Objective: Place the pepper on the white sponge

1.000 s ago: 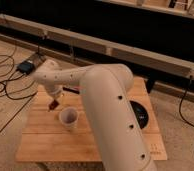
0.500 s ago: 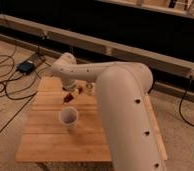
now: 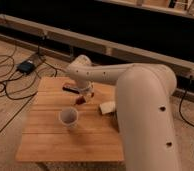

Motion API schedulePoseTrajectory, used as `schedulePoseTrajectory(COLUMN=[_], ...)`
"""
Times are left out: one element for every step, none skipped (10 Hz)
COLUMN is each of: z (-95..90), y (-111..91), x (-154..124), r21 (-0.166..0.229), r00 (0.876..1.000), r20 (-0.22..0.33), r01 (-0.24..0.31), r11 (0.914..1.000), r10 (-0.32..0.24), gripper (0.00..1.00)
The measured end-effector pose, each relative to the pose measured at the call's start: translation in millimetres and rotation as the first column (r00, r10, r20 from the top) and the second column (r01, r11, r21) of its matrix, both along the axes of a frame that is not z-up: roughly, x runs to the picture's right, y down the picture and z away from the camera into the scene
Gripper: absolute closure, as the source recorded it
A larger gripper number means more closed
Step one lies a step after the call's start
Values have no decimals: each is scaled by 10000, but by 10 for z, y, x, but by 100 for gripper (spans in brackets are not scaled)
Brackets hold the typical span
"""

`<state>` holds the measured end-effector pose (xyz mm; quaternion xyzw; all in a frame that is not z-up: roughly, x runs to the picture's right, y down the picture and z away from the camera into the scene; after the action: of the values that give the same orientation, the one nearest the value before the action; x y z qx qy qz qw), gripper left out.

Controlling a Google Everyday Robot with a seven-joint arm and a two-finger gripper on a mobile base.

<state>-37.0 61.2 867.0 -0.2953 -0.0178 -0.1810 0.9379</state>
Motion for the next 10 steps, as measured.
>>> schedulePoseTrajectory(z=[-41,-71,-86,-100,-103,-102,-86,-69,-45,-25], y=[60,97,128,154,187,203,227,235,232,220], x=[157,276,373,503,641,728,840,908,967,993], r21=[23,73,114,191,261,309,340,355,369,365], r00=[9983,9947,9905,9837,9753,9698,9637,9601,9588,9600], r20=[-344,-595,-786,-1012,-1223,-1335,-1458,-1519,-1543,-1521], r01=[-471,-838,-1119,-1472,-1820,-2017,-2210,-2322,-2357,-2320], r11=[9989,9965,9937,9889,9830,9790,9747,9720,9711,9720], r10=[472,841,1125,1484,1838,2040,2236,2349,2386,2349], gripper=[100,100,100,100,100,100,100,100,100,100])
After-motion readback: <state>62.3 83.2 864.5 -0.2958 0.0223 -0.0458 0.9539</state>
